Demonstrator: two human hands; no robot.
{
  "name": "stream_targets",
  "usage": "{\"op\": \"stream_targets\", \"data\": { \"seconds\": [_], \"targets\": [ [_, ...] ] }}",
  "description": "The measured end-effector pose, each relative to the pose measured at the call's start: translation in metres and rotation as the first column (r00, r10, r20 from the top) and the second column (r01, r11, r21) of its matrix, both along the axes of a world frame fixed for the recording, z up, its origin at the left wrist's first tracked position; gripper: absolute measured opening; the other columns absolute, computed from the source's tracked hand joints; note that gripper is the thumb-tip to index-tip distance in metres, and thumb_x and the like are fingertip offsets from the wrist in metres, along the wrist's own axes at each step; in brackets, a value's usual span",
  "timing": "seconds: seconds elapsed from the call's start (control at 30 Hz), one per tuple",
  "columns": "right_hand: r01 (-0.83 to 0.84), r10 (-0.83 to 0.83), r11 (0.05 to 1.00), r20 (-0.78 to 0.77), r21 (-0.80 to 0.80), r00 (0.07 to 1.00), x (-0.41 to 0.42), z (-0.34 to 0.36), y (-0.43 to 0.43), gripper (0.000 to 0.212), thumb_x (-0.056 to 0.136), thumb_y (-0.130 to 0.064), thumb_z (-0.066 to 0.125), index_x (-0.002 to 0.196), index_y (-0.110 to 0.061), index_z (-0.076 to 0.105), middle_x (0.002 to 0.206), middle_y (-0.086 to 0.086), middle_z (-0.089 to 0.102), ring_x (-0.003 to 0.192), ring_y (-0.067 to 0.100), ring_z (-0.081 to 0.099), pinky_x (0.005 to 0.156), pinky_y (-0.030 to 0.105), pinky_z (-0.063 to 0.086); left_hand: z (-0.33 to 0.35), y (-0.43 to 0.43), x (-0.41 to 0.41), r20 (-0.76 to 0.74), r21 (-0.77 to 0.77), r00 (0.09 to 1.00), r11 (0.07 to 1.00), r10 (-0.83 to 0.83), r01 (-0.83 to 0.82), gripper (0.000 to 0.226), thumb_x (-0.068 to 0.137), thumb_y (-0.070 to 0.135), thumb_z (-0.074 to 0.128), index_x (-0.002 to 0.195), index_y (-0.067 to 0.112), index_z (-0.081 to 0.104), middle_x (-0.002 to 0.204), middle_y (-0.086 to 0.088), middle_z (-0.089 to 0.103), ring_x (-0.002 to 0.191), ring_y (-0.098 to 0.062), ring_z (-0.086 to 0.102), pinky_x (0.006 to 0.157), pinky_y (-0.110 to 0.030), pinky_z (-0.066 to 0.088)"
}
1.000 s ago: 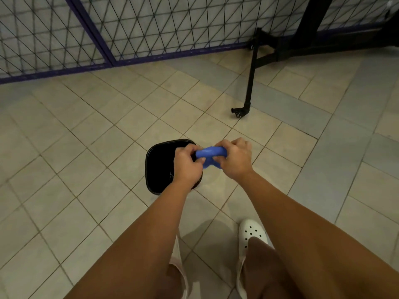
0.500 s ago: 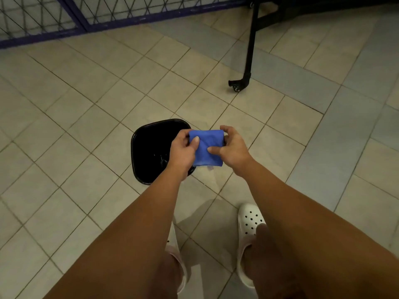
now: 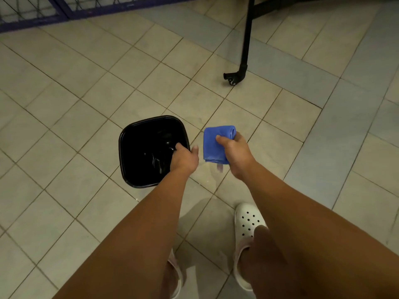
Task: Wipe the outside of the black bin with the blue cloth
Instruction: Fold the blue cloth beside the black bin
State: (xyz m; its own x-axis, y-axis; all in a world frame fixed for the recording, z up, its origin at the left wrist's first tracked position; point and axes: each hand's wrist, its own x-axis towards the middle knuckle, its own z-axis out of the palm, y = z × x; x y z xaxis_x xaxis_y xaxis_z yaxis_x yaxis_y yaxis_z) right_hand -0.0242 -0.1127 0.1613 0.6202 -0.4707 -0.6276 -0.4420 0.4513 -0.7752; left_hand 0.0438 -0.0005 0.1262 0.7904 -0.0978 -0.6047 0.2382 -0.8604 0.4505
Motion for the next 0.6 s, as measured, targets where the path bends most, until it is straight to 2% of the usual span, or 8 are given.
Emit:
{"op": "stream_targets", "data": {
  "seconds": [0.03, 0.13, 0.2, 0.3, 0.4, 0.5, 0.6],
  "targets": [
    [-0.007, 0.006, 1.0, -0.027, -0.009, 1.0, -0.002, -0.002, 0.002, 0.025, 0.089, -0.017, 0.056, 0.114, -0.016, 0.049, 0.112, 0.013, 0.061, 0.093, 0.03, 0.064, 0.066, 0.041, 0.055, -0.003, 0.0, 0.0, -0.038, 0.019, 0.999, 1.0, -0.015, 0.016, 0.067, 0.1, 0.044, 0.039, 0.149, 0.003, 0.02, 0.146, -0.022, 0.041, 0.131, -0.039, 0.043, 0.099, -0.042, 0.04],
    [-0.057, 0.057, 0.998, -0.053, 0.002, 0.997, -0.007, -0.008, 0.006, 0.024, 0.091, -0.015, 0.051, 0.113, -0.019, 0.042, 0.105, 0.017, 0.058, 0.074, 0.035, 0.063, 0.044, 0.034, 0.047, -0.013, -0.001, 0.003, -0.1, 0.054, 0.994, 0.997, -0.046, 0.051, 0.068, 0.1, 0.049, 0.034, 0.149, 0.003, 0.024, 0.146, -0.021, 0.042, 0.13, -0.038, 0.044, 0.097, -0.042, 0.041],
    [-0.077, 0.078, 0.997, -0.035, 0.02, 0.996, -0.009, -0.011, 0.006, 0.026, 0.093, -0.013, 0.049, 0.116, -0.021, 0.04, 0.1, 0.015, 0.058, 0.068, 0.034, 0.061, 0.046, 0.036, 0.047, -0.019, 0.0, 0.006, -0.119, 0.074, 0.991, 0.995, -0.057, 0.067, 0.069, 0.099, 0.052, 0.034, 0.148, 0.003, 0.028, 0.145, -0.021, 0.043, 0.129, -0.038, 0.046, 0.096, -0.042, 0.042],
    [-0.108, 0.107, 0.992, 0.013, 0.066, 0.994, -0.012, -0.014, 0.008, 0.027, 0.094, -0.014, 0.052, 0.119, -0.017, 0.044, 0.1, 0.017, 0.061, 0.071, 0.034, 0.064, 0.055, 0.043, 0.052, -0.025, 0.002, 0.008, -0.155, 0.07, 0.985, 0.994, -0.075, 0.087, 0.069, 0.099, 0.053, 0.034, 0.147, 0.004, 0.03, 0.146, -0.02, 0.042, 0.13, -0.036, 0.046, 0.098, -0.042, 0.041],
    [-0.115, 0.111, 0.988, 0.041, 0.103, 0.993, -0.011, -0.014, 0.008, 0.033, 0.09, -0.009, 0.058, 0.121, -0.011, 0.046, 0.102, 0.019, 0.064, 0.071, 0.031, 0.066, 0.054, 0.041, 0.053, -0.026, 0.006, 0.009, -0.165, 0.04, 0.98, 0.992, -0.108, 0.117, 0.065, 0.101, 0.049, 0.034, 0.147, 0.004, 0.031, 0.147, -0.019, 0.041, 0.131, -0.035, 0.044, 0.1, -0.039, 0.039],
    [-0.126, 0.127, 0.985, -0.003, 0.118, 0.992, -0.009, -0.014, 0.005, 0.042, 0.08, 0.006, 0.061, 0.116, -0.011, 0.05, 0.104, 0.021, 0.063, 0.078, 0.038, 0.066, 0.051, 0.037, 0.05, -0.024, 0.018, 0.011, -0.121, 0.007, 0.991, 0.998, -0.059, 0.06, 0.058, 0.1, 0.045, 0.038, 0.142, 0.004, 0.041, 0.141, -0.019, 0.048, 0.126, -0.036, 0.048, 0.1, -0.039, 0.041],
    [-0.144, 0.147, 0.987, -0.046, 0.07, 0.988, -0.009, -0.016, 0.002, 0.045, 0.075, 0.015, 0.053, 0.11, -0.013, 0.049, 0.105, 0.025, 0.059, 0.079, 0.043, 0.062, 0.051, 0.04, 0.051, -0.019, 0.036, 0.016, -0.058, -0.035, 0.997, 0.998, 0.041, -0.043, 0.052, 0.1, 0.041, 0.041, 0.136, 0.005, 0.049, 0.132, -0.018, 0.056, 0.118, -0.036, 0.054, 0.093, -0.036, 0.044]
  ]
}}
